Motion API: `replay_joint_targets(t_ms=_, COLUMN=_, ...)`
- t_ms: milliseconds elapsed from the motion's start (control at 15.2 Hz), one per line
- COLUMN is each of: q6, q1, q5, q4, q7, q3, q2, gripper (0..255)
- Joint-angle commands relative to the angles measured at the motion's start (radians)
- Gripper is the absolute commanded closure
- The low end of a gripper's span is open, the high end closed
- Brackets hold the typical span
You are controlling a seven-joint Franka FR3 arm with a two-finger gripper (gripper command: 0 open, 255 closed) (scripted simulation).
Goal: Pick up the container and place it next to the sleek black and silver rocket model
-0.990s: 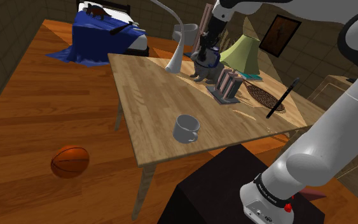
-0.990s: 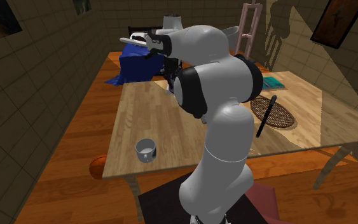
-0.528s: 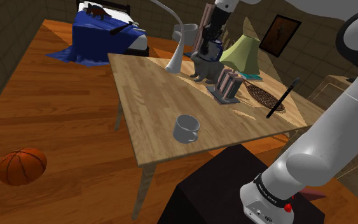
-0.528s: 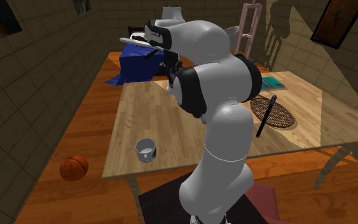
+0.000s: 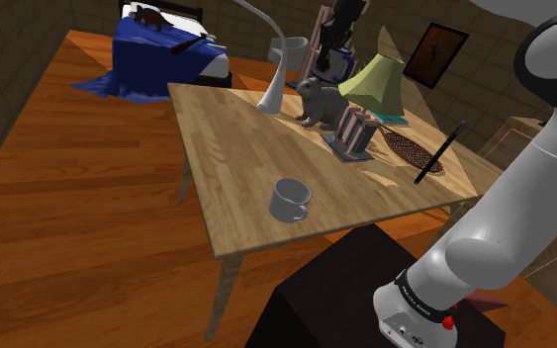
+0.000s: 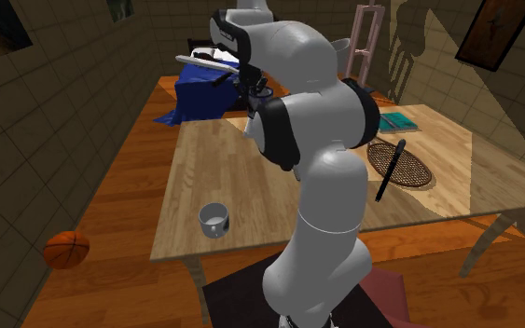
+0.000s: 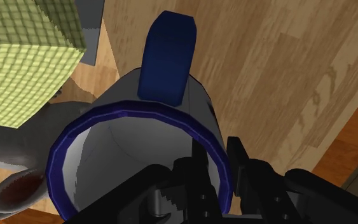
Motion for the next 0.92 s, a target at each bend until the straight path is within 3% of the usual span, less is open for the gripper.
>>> replay_joint_targets(t_ms=0, q6=-0.033, q1=-0.001, q5=0.002, q4=0.043, q7=0.000, q3=-0.001, q2=0.010, gripper=255)
replay_joint_targets(t_ms=792, q6=-0.236, q1=-0.013, q5=0.019, q4=0.342, q7=-0.005, q3=-0.006, q2=0.107, gripper=255)
replay_joint_targets(t_ms=858, q6=-0.221, q1=-0.019, q5=0.015, q4=0.287, q7=-0.019, q3=-0.011, q2=0.067, gripper=255)
